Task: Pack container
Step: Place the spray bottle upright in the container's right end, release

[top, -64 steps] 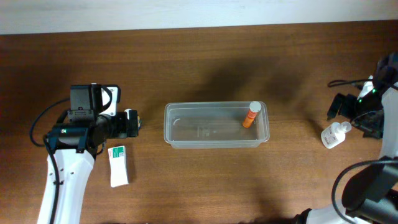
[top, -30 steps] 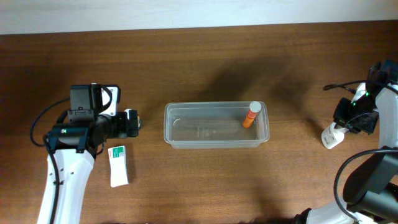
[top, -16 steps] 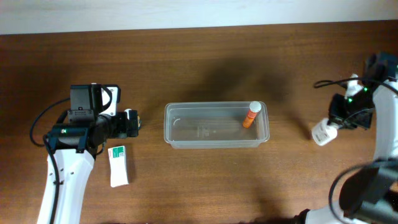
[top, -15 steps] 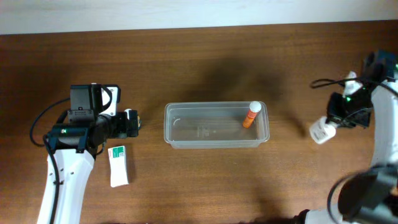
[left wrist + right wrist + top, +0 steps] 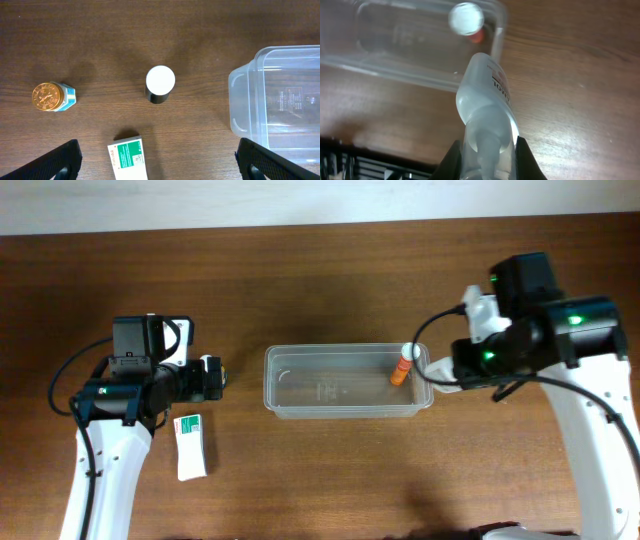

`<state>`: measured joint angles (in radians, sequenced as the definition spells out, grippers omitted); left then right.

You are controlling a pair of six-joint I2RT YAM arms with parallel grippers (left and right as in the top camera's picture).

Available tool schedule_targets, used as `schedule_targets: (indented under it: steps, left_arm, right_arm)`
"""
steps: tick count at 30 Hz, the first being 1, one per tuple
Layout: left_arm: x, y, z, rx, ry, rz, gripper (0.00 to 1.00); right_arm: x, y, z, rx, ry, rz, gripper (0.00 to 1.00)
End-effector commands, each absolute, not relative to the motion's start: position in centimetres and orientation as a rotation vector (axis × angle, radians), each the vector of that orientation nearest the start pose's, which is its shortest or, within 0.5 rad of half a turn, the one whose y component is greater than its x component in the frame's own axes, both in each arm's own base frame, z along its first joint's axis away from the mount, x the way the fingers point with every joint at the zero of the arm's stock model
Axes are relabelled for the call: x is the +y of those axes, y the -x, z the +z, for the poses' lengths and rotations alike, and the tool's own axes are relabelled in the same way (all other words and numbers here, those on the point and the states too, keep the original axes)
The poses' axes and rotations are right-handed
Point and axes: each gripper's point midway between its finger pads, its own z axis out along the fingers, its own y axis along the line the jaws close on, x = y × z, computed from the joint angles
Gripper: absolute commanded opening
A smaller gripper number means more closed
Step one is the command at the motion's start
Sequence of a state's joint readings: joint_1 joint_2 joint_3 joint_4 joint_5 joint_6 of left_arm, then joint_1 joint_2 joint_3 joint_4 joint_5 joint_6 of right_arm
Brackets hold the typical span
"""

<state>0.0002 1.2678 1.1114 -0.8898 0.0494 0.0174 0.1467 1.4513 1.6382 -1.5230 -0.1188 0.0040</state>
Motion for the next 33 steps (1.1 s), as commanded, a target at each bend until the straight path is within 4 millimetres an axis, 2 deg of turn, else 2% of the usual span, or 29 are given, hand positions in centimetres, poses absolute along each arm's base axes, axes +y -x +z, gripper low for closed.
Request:
schedule_targets:
  steps: [1, 5, 8, 17, 26, 29, 33]
  left_arm:
    - [-1.2, -32.0, 18.3, 2.591, -0.041, -0.076, 0.99]
    - [-1.2, -32.0, 18.3, 2.591, -0.041, -0.076, 0.99]
    - [-1.2, -32.0, 18.3, 2.592, -0.041, -0.076, 0.99]
    - [-1.2, -32.0, 18.3, 2.592, -0.041, -0.076, 0.99]
    - [-1.2, -32.0, 18.3, 2.592, -0.041, -0.076, 0.99]
    - [-1.2, -32.0, 18.3, 2.591, -0.042, -0.075, 0.99]
    - [-1.2, -32.0, 18.3, 2.591, -0.041, -0.076, 1.00]
  right_arm:
    - [8.5, -26.9, 24.2, 2.893, 0.334, 0.227, 0.04]
    - [10.4, -27.6, 23.5, 2.885, 0.415, 0.237, 0.04]
    - [10.9, -28.2, 22.6, 2.904, 0.431, 0.235, 0.05]
    - [11.0, -29.1, 18.3, 3.036, 0.434, 0.203, 0.05]
    - [11.2, -29.9, 13.2, 3.119, 0.439, 0.184, 0.05]
    - [10.6, -30.2, 12.1, 3.131, 0.438, 0.122, 0.06]
    - [9.8, -30.6, 11.8, 3.121, 0.438, 0.048, 0.16]
